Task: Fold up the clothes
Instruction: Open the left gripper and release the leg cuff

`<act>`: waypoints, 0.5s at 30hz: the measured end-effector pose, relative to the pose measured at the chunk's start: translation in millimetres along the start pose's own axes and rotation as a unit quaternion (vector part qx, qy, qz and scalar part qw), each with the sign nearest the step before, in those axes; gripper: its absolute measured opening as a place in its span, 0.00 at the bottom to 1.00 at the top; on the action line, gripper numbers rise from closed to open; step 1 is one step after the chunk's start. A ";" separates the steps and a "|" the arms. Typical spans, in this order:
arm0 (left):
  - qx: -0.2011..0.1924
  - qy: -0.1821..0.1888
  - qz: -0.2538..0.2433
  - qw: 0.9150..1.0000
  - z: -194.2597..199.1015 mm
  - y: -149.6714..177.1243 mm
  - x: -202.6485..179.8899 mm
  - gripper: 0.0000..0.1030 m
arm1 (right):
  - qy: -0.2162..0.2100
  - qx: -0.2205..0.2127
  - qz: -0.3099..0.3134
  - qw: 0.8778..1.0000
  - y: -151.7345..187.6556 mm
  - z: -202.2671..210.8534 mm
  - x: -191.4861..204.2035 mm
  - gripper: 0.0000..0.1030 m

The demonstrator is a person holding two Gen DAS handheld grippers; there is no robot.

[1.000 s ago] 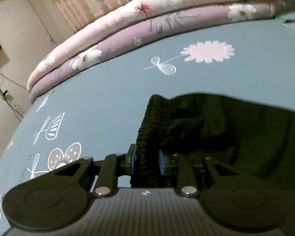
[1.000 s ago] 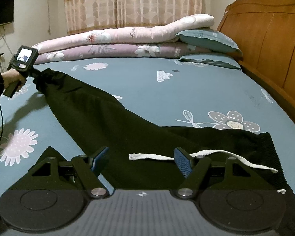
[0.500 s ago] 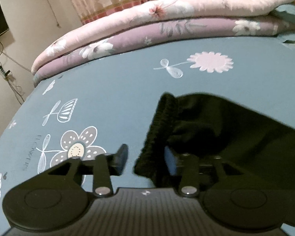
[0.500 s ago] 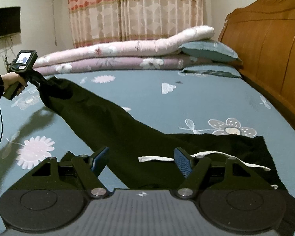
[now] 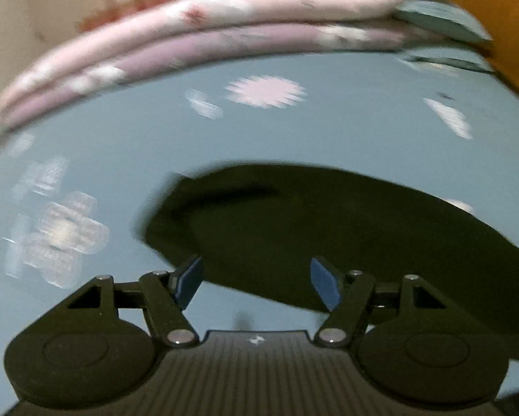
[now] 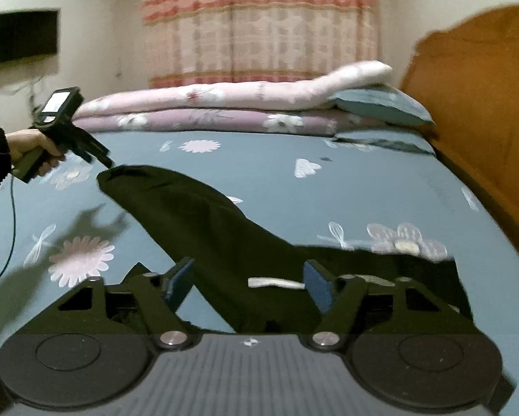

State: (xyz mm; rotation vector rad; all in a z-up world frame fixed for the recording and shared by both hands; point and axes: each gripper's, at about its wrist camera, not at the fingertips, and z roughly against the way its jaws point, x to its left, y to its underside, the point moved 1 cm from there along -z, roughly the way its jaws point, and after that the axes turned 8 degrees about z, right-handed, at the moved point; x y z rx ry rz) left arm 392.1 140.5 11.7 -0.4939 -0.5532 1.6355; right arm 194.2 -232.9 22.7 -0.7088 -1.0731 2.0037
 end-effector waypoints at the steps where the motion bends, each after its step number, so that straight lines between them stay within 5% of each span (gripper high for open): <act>1: 0.006 0.019 -0.004 1.000 -1.9 9.2 -8.9 0.68 | -0.001 0.004 0.014 1.000 -6.2 -3.3 -2.3 0.59; 6: 0.010 0.078 -0.030 0.996 -8.4 26.1 -48.8 0.68 | 0.003 0.031 0.093 0.995 -38.6 -37.1 -24.6 0.37; 15: 0.016 0.184 -0.076 0.980 -19.8 56.8 -120.5 0.69 | -0.045 0.098 0.151 0.983 -55.9 -148.1 -83.1 0.36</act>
